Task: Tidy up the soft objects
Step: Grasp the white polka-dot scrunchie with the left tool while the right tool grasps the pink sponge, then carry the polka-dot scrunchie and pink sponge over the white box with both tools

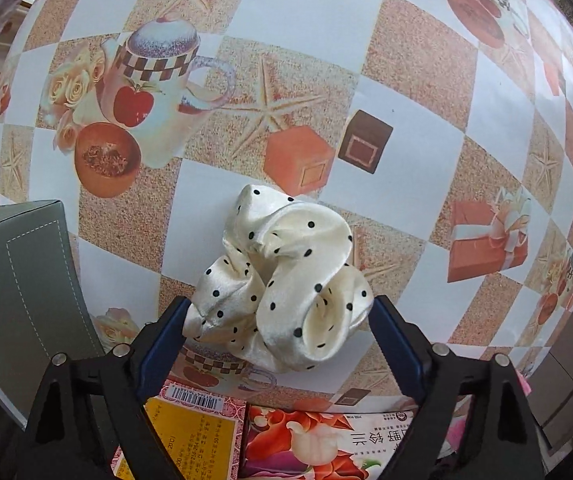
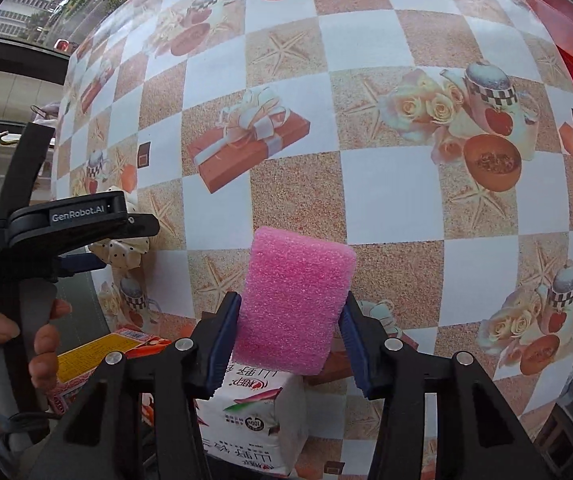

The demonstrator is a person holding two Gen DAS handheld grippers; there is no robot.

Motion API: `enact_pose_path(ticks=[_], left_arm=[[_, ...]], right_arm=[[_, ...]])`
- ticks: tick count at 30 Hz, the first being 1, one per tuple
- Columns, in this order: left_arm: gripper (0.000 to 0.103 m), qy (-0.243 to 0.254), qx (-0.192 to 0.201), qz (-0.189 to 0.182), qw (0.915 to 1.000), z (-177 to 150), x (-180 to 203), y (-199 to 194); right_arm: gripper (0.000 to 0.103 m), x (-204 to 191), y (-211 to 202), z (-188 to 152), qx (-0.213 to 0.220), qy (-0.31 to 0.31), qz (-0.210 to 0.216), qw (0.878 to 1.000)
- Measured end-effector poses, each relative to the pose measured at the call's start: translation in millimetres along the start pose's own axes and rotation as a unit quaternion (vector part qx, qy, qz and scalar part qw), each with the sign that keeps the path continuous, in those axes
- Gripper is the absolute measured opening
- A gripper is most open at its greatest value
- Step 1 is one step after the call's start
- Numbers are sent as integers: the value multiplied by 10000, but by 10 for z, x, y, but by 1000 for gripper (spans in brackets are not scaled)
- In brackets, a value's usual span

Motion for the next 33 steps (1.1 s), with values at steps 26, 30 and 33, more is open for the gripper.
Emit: enact_pose_path(ticks=[26, 30, 33], left_arm=[[25, 2529, 1339, -345, 9576, -1132, 847, -915], [25, 2961, 1428, -333, 9438, -1415, 880, -1009], [25, 3245, 1424, -381, 9343, -1605, 849, -1047]], right_arm=[[51, 817, -1039, -270, 412, 936, 338, 9942], [51, 828, -1070, -411, 422, 1018, 345, 9933], [51, 841, -1084, -531, 404, 1089, 333, 9927]])
Point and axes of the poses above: each gripper's, at about its wrist camera, not at the fingertips, and y roughly the way its jaws point, x to its right, z to its top, the point moved 7 cm from there along y, roughly the way its jaws point, and after that the axes turned 3 degrees about z, right-handed, at the moved point
